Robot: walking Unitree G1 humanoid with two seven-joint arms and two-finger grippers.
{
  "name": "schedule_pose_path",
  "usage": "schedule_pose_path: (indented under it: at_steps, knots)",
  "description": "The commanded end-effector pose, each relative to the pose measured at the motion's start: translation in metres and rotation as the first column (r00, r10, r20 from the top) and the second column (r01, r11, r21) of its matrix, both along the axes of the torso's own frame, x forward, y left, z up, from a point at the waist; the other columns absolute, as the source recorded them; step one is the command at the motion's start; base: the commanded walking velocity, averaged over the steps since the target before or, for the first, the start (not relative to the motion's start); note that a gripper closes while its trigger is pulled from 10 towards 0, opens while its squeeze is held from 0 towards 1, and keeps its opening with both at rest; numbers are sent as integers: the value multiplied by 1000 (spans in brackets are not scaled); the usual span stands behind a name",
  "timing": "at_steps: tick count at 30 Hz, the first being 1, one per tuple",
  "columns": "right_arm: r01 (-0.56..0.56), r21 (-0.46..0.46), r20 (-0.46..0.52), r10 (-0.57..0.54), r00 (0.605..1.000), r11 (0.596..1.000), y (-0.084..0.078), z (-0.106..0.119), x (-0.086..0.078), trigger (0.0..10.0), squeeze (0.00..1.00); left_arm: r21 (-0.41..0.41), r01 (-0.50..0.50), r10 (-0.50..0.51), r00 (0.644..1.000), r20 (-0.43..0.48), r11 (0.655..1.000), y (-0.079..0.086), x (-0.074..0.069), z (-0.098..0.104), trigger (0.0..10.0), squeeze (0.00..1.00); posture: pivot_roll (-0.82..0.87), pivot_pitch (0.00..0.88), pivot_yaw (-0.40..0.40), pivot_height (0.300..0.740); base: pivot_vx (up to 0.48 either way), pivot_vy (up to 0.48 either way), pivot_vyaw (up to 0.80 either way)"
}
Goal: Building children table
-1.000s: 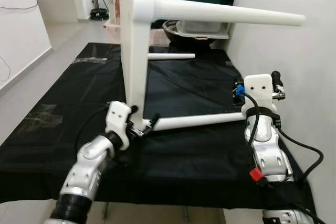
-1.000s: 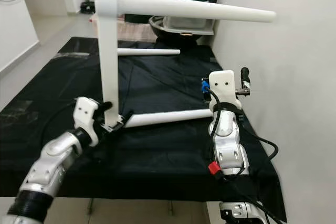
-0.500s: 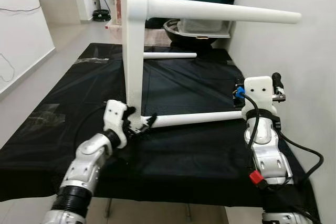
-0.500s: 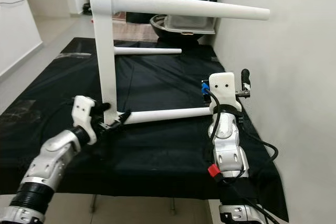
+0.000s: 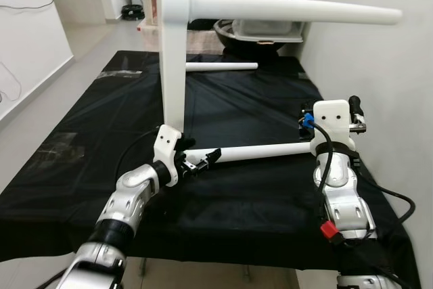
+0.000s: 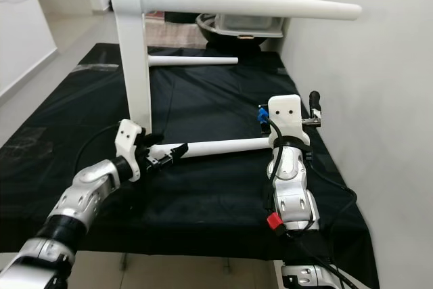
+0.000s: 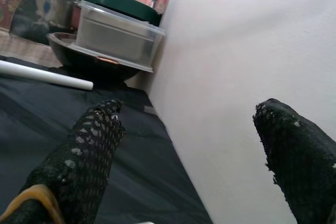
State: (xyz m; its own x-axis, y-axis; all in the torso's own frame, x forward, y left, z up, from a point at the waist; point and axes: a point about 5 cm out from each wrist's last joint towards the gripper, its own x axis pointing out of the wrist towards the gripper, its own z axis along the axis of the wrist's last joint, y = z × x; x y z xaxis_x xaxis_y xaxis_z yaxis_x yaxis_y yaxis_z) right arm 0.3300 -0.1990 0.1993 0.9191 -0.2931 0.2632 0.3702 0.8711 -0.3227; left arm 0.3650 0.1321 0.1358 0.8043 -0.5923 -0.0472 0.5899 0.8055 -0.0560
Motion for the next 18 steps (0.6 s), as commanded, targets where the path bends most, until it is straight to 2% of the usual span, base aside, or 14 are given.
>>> schedule_pose_path:
  at_steps: [1,5,9,10,11,13,17,18]
  knots:
    - [6,-5,-13,-6,1000,1000,-1,-3,-2,10000,0,0,-93,93,996,-8,996,20,7,3,10000,0,-40,0,-36,740,0,0,0]
    - [7,-8,-12,-7,1000,1000,-1,-2,-3,10000,0,16,-130,131,991,-23,991,31,12,7,10000,0,-50,0,-29,740,0,0,0]
    - [10,-9,-13,-10,1000,1000,-2,-2,-4,10000,0,18,-132,133,991,-23,991,33,14,7,10000,0,-50,0,-29,740,0,0,0]
    - [15,-10,-22,-15,1000,1000,-3,-5,-6,10000,0,14,-174,175,985,-14,985,42,14,9,10000,0,-50,0,-32,740,0,0,0]
    - [15,-10,-22,-15,1000,1000,-3,-5,-6,10000,0,14,-174,175,985,-14,985,42,14,9,10000,0,-50,0,-32,740,0,0,0]
    - [15,-10,-29,-15,999,1000,-4,-7,-6,10000,0,6,-226,226,974,-5,974,53,14,11,10000,0,-46,0,-36,740,0,0,0]
    - [14,-10,-29,-14,999,1000,-3,-7,-6,10000,0,3,-243,243,970,-1,970,57,14,11,10000,0,-46,0,-36,740,0,0,0]
    - [11,-12,-27,-11,1000,1000,-3,-6,-6,10000,0,-10,-277,277,961,8,961,63,14,12,10000,0,-43,0,-39,740,0,0,0]
